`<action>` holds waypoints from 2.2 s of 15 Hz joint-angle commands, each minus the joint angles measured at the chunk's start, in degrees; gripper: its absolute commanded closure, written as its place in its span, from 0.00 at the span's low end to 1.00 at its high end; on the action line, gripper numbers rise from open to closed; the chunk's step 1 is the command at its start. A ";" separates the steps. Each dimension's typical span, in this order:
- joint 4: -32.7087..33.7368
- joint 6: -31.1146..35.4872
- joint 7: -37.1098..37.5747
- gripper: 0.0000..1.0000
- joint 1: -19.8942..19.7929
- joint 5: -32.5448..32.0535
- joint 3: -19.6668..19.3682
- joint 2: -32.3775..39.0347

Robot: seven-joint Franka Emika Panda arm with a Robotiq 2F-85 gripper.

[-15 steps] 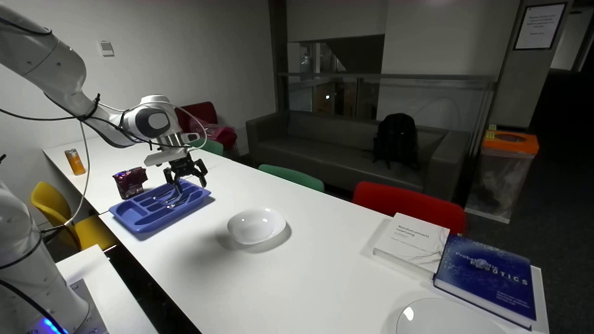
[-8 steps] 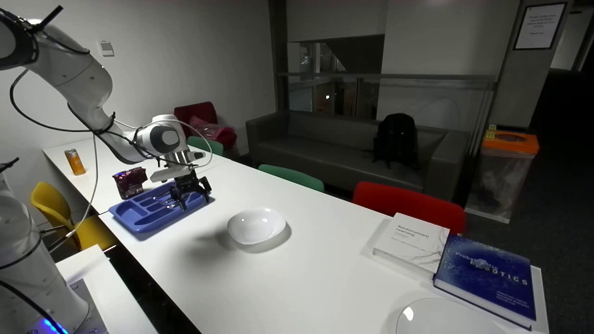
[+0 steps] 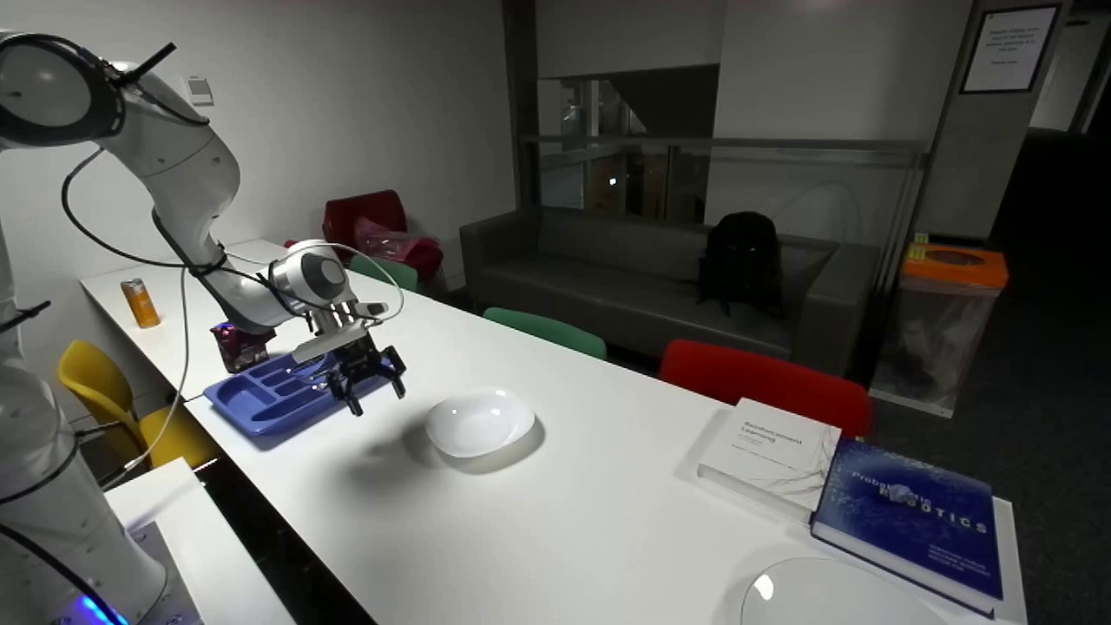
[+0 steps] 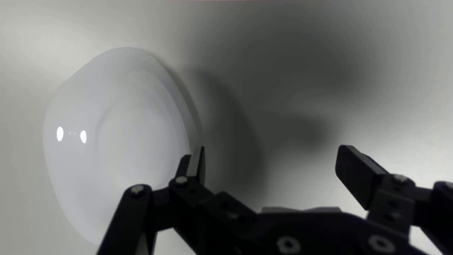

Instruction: Pick up the white plate from the table and move it slightly to the right.

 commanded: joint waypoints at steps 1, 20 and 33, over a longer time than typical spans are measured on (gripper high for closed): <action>0.12 -0.12 0.25 0.00 -0.23 -0.30 0.23 0.16; 4.11 -5.21 15.42 0.00 -0.21 -21.78 -1.38 4.59; 9.91 -3.94 27.20 0.00 -2.01 -23.45 -2.29 11.66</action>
